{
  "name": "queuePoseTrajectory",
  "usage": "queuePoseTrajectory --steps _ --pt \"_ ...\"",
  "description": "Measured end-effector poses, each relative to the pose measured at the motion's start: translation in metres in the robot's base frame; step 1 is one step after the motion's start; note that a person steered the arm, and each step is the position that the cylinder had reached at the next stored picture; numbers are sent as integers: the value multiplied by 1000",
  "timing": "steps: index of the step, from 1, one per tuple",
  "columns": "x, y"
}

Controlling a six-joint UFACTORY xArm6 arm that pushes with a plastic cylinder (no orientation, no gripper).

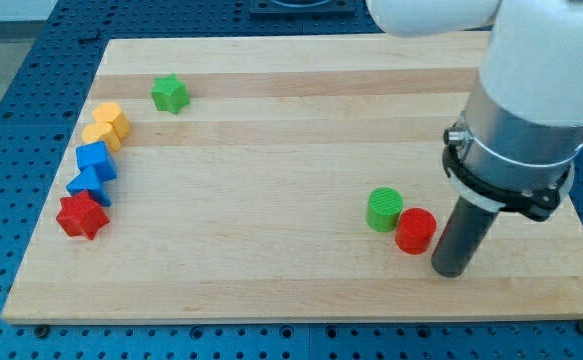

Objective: Move the red circle closer to the red star

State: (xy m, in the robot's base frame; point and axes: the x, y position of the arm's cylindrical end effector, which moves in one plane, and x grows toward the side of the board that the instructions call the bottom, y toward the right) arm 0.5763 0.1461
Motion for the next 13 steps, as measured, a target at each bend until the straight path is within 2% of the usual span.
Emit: queuePoseTrajectory --steps 2,6,7,9,10,13 --pt "-3 44" --pt "-3 47" --pt "-4 63" --pt "-43 103" --pt "-52 95" --pt "-48 -25"
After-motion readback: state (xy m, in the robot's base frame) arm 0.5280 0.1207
